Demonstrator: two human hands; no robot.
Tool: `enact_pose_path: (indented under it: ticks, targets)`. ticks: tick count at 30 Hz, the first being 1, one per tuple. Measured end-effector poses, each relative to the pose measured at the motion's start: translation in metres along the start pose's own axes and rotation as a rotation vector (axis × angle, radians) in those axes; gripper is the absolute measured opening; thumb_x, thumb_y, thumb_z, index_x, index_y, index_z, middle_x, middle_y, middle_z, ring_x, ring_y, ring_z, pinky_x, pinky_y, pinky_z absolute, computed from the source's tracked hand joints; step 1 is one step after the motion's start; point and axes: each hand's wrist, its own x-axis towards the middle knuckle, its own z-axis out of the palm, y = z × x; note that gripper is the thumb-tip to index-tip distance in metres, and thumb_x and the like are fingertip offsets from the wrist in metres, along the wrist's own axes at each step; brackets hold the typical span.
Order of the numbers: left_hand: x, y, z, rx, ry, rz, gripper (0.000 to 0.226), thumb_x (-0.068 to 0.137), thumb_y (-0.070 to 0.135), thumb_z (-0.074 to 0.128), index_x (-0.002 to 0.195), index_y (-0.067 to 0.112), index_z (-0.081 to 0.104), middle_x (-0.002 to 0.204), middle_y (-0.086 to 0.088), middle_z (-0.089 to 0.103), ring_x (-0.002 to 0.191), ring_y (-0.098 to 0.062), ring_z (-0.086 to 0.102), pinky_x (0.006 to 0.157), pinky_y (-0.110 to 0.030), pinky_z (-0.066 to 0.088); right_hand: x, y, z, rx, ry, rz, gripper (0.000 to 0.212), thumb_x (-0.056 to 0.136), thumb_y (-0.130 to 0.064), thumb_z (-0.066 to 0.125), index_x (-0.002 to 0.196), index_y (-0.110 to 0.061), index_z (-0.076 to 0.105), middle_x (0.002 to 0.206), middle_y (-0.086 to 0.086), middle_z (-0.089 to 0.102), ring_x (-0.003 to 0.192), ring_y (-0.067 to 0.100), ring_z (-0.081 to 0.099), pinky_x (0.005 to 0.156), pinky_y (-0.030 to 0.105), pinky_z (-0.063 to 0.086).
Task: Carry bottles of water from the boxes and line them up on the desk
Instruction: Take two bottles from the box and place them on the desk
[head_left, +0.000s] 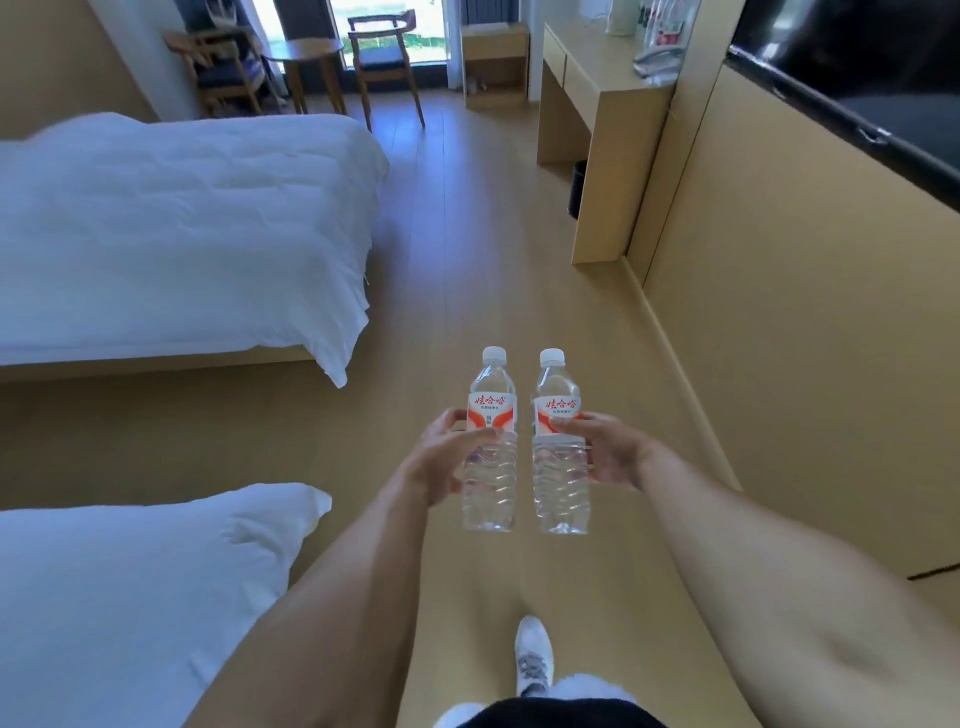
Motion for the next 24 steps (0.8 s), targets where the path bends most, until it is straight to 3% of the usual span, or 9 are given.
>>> enact_pose_path:
  ticks: [2, 7, 9, 13, 20, 24]
  targets:
    - [0.028, 0.027, 0.003, -0.002, 0.005, 0.011, 0.047, 0.084, 0.011, 0.078, 0.126, 0.015, 0.056, 0.121, -0.019, 0.069, 0.111, -0.038, 0.068, 0.073, -0.052, 0.058, 0.026, -0.031, -0.009, -0.004, -0.013, -0.001, 0.056, 0.065, -0.030, 0.082, 0.116, -0.014, 0.066, 0.105, 0.008, 0.074, 0.088, 0.025, 0.070, 0.091, 0.044, 0.055]
    - [0.095, 0.078, 0.005, -0.022, 0.017, 0.012, 0.046, 0.085, 0.011, 0.076, 0.126, 0.015, 0.055, 0.124, -0.021, 0.068, 0.116, -0.041, 0.065, 0.088, -0.062, 0.055, 0.090, -0.093, -0.028, -0.019, -0.020, 0.007, 0.047, 0.076, -0.027, 0.078, 0.120, -0.013, 0.065, 0.117, 0.013, 0.069, 0.100, 0.030, 0.064, 0.087, 0.041, 0.052]
    - [0.121, 0.094, 0.002, -0.028, 0.020, 0.011, 0.048, 0.085, 0.011, 0.077, 0.127, 0.014, 0.054, 0.124, -0.021, 0.068, 0.116, -0.041, 0.065, 0.087, -0.059, 0.056, 0.116, -0.113, -0.033, -0.020, -0.020, 0.012, 0.042, 0.080, -0.027, 0.076, 0.119, -0.014, 0.065, 0.121, 0.014, 0.067, 0.104, 0.031, 0.063, 0.090, 0.042, 0.051]
    - [0.179, 0.124, -0.010, -0.029, 0.021, 0.006, 0.049, 0.085, 0.011, 0.077, 0.127, 0.015, 0.053, 0.122, -0.019, 0.068, 0.113, -0.039, 0.067, 0.089, -0.061, 0.055, 0.171, -0.150, -0.039, -0.047, -0.020, 0.032, 0.057, 0.074, -0.029, 0.079, 0.126, -0.010, 0.063, 0.127, 0.016, 0.066, 0.106, 0.031, 0.063, 0.105, 0.050, 0.044]
    - [0.312, 0.197, -0.043, -0.014, -0.027, 0.008, 0.050, 0.084, 0.011, 0.079, 0.126, 0.015, 0.054, 0.119, -0.017, 0.069, 0.110, -0.037, 0.068, 0.088, -0.064, 0.055, 0.286, -0.236, -0.044, -0.060, 0.028, 0.014, 0.061, 0.069, -0.029, 0.080, 0.124, -0.010, 0.063, 0.126, 0.017, 0.066, 0.105, 0.032, 0.064, 0.105, 0.051, 0.045]
    - [0.389, 0.254, -0.069, 0.009, -0.064, -0.018, 0.048, 0.082, 0.012, 0.080, 0.122, 0.018, 0.055, 0.117, -0.016, 0.070, 0.108, -0.037, 0.069, 0.086, -0.065, 0.055, 0.355, -0.295, -0.043, -0.064, 0.069, 0.030, 0.057, 0.076, -0.025, 0.079, 0.128, -0.008, 0.062, 0.126, 0.019, 0.066, 0.106, 0.033, 0.063, 0.104, 0.053, 0.045]
